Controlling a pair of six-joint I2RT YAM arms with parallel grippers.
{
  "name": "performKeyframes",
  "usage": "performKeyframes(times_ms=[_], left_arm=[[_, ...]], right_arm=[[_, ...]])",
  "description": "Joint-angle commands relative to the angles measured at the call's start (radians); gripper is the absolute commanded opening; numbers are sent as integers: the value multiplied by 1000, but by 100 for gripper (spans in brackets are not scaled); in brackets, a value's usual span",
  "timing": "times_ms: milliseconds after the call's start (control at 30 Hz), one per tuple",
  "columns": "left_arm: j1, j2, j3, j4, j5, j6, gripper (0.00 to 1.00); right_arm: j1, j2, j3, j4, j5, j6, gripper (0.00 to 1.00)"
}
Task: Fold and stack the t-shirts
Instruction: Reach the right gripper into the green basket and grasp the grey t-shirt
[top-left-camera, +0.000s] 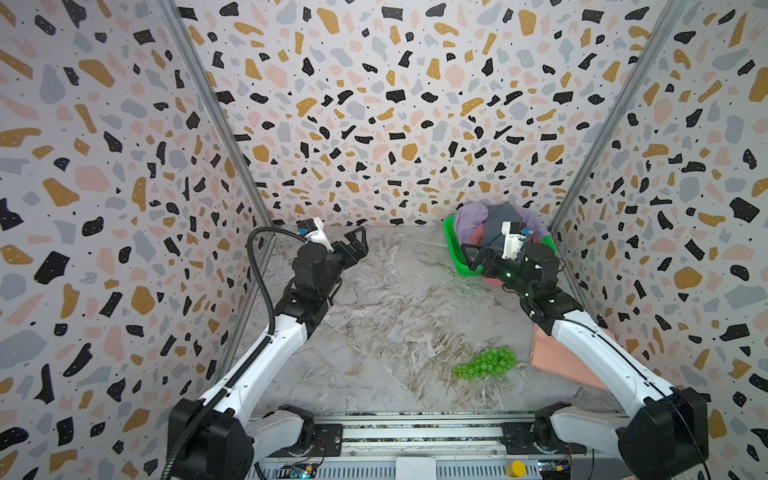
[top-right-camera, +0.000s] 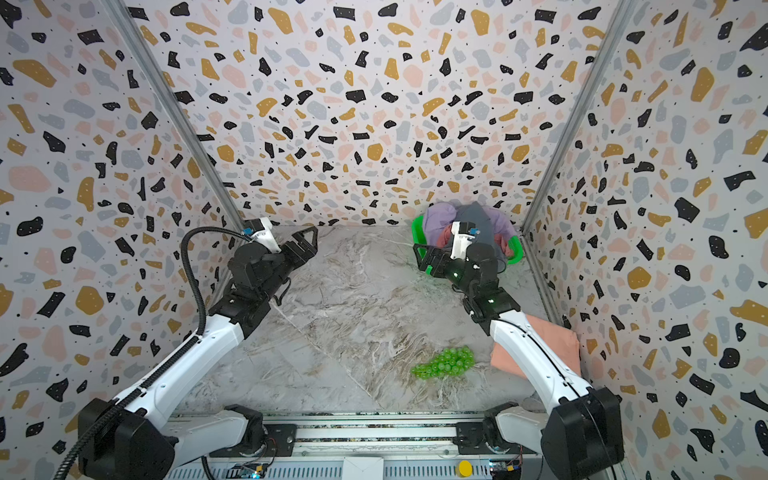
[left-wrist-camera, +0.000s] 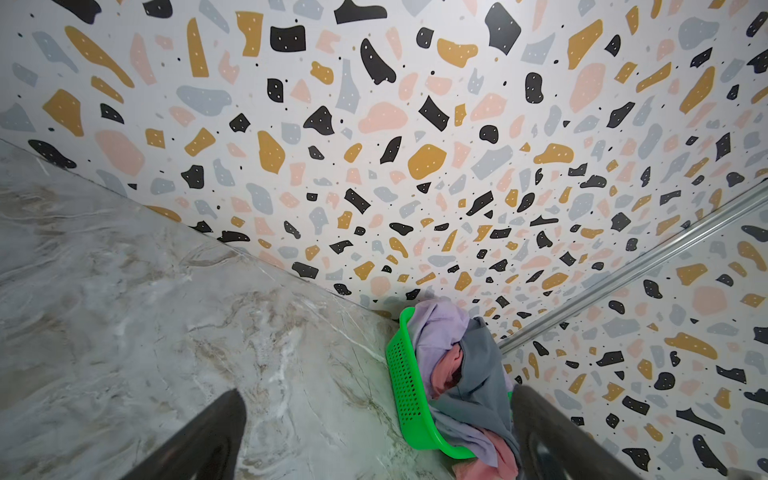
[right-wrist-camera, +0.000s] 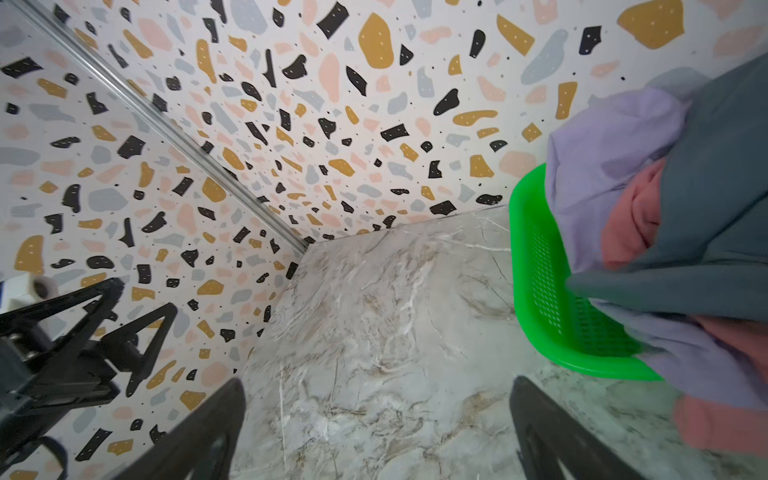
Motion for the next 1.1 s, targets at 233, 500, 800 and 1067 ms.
performKeyframes(times_ms=[233,500,800,1067], left_arm=[[12,156,193,-202,-32,184,100],[11,180,204,-238,-121,214,100],[11,186,178,-218,-185,159,100],[11,216,196,-224,-193,168,100]], right_arm=[[-238,388,252,25,366,-223,89],[-317,669,426,131,240,-253,83],[-318,838,648,33,205,-235,3],[-317,704,625,60,179,-263,0]])
